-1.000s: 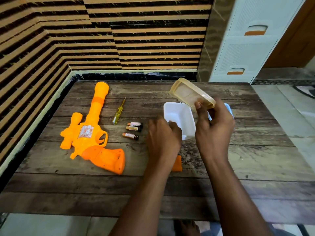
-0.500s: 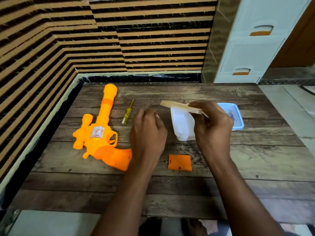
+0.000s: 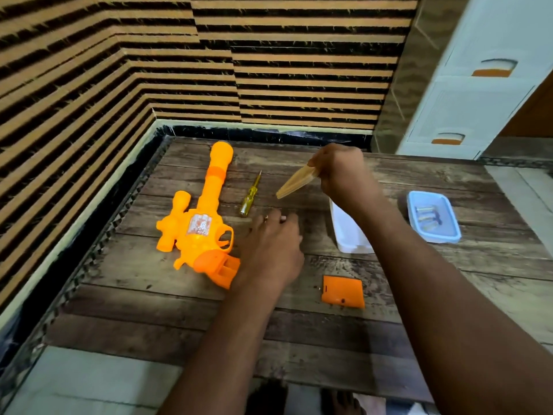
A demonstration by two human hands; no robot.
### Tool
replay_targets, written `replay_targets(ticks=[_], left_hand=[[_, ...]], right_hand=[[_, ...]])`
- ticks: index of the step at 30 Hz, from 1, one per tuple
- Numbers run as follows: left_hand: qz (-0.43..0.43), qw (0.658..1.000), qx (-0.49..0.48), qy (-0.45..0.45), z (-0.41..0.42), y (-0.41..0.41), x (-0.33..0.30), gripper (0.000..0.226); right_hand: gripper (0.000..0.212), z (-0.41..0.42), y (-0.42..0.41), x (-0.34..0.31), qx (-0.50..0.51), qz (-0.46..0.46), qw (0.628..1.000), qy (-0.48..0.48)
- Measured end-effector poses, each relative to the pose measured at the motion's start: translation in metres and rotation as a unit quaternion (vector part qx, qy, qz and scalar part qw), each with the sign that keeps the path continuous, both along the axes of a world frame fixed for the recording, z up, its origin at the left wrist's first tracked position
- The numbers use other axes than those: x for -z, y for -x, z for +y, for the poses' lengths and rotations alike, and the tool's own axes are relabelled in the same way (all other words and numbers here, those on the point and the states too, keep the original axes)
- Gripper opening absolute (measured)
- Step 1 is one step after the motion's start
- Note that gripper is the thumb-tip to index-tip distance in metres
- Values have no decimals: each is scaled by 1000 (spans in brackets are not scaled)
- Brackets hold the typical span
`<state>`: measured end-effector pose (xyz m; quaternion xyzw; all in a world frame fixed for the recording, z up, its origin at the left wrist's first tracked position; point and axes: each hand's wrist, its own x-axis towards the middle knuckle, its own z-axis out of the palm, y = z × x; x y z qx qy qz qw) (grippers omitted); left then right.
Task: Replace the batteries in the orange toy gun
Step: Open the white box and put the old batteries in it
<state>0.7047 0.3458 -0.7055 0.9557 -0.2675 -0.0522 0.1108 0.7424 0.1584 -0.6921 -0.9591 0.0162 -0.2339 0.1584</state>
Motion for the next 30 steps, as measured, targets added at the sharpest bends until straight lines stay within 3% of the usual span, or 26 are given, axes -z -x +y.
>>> replay_targets(ticks=[5, 15, 19, 24, 30], left_hand=[[-6, 999, 13, -40, 0, 2, -2, 58], [-29, 997, -44, 49, -5, 1, -3, 36], [-33, 998, -44, 42, -7, 0, -1, 36], [-33, 999, -23, -6, -11, 1, 0, 35], [-1, 999, -2, -36, -16, 2, 3, 45]], right_hand=[[25, -3, -18, 9, -11, 131, 988, 81], [36, 5, -15, -8, -71, 212, 953, 206], [36, 10, -11, -12, -61, 178, 968, 164], [24, 12, 24, -6, 20, 104, 994, 16], [20, 21, 87, 4, 153, 70, 981, -94]])
